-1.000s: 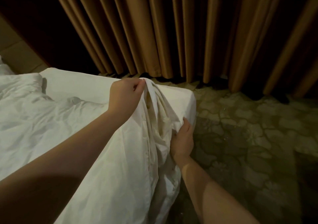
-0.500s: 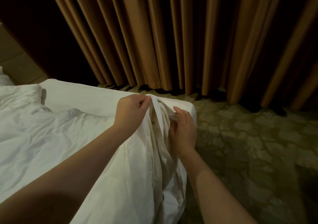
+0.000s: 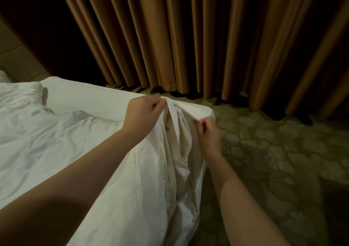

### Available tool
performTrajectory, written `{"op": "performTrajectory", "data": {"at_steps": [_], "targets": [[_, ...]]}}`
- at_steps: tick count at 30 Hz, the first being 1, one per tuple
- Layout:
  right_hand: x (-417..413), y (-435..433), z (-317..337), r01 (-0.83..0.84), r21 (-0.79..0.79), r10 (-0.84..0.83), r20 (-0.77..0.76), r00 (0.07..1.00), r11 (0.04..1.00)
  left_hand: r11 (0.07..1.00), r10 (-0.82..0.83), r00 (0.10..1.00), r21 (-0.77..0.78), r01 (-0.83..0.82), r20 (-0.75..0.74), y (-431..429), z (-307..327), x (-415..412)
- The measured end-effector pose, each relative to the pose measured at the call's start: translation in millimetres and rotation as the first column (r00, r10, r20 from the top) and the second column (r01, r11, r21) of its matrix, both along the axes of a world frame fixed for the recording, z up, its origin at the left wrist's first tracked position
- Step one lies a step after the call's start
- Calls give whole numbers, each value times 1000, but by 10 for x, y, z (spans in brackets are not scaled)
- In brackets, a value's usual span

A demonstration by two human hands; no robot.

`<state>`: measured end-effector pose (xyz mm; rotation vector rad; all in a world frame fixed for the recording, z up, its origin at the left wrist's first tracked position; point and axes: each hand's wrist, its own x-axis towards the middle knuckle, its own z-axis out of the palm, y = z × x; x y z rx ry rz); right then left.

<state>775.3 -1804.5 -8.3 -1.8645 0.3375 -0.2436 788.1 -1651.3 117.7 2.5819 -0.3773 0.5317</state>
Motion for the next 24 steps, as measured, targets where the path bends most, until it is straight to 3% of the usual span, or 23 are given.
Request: {"op": "performTrajectory", "data": {"at_steps": [2, 4, 8, 11, 14, 18, 21, 24], "targets": [[26, -134, -11, 101, -109, -94, 68, 993, 989, 1000, -20, 1000, 8, 20, 16, 12, 20, -6], [16, -190, -66, 100, -216, -79, 103, 992, 971, 1000, -20, 999, 15, 20, 31, 21, 45, -10], [-31, -79, -288, -115, -381, 85, -95, 992, 917, 999, -27, 1000, 30, 26, 9, -5, 27, -41], [-69, -16, -564, -229, -289, 187, -167, 968, 929, 1000, -14, 1000, 12, 13, 18, -11, 39, -37], [-42, -90, -696, -208, -149, 178, -191, 965, 967, 1000, -8, 1000, 15, 8, 3, -18, 34, -18], [3, -332, -745, 95, 17, -90, -170, 981, 995, 1000, -7, 1000, 11, 7, -7, -43, -19, 8], [-9, -392, -787, 200, -24, -202, -109, 973, 979, 1000, -21, 1000, 15, 21, -14, -67, -34, 25], [-15, -203, -929, -18, -52, 6, -217, 976, 998, 1000, 4, 1000, -7, -4, -30, -81, -28, 4]]}}
